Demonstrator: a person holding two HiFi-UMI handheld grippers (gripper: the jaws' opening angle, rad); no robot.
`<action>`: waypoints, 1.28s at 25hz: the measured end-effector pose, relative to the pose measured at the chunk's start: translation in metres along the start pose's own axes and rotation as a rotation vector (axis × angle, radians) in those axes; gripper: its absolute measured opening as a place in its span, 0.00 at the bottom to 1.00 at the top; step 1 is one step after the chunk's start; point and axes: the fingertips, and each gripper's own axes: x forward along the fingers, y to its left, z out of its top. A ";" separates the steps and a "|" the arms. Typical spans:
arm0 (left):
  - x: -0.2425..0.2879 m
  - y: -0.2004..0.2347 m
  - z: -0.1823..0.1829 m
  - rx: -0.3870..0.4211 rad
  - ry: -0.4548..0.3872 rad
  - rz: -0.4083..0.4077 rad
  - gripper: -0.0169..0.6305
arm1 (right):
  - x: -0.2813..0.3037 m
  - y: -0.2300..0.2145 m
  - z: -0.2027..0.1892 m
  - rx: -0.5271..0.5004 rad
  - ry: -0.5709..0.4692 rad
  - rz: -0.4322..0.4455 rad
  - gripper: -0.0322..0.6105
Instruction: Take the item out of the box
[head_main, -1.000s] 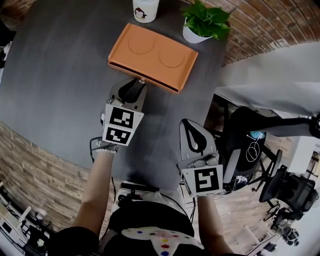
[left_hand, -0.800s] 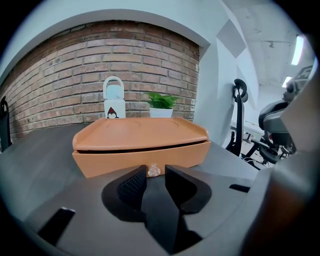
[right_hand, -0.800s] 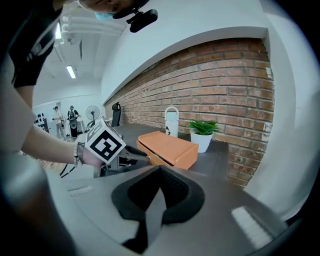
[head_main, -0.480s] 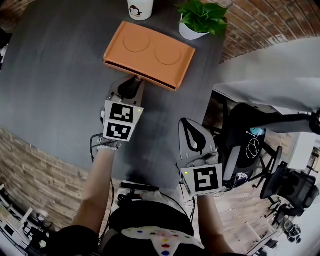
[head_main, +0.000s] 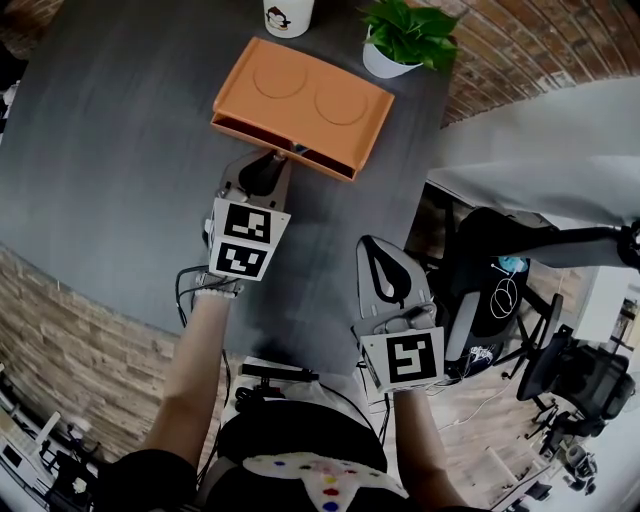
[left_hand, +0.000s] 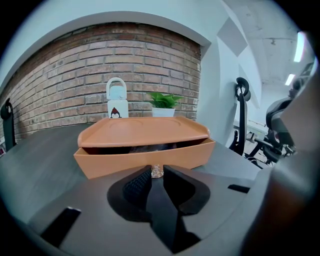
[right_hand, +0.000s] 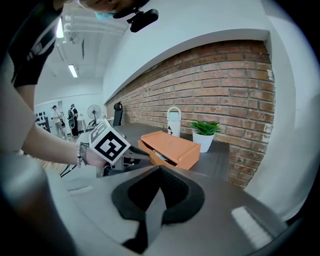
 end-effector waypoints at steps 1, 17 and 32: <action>-0.002 0.000 -0.001 0.000 0.000 0.001 0.14 | -0.001 0.001 -0.001 -0.004 0.006 0.002 0.06; -0.037 -0.010 -0.030 -0.017 0.018 0.024 0.14 | -0.010 0.026 -0.008 -0.041 -0.006 0.074 0.06; -0.054 -0.016 -0.045 -0.035 0.030 0.052 0.14 | -0.016 0.033 -0.011 -0.047 -0.018 0.117 0.06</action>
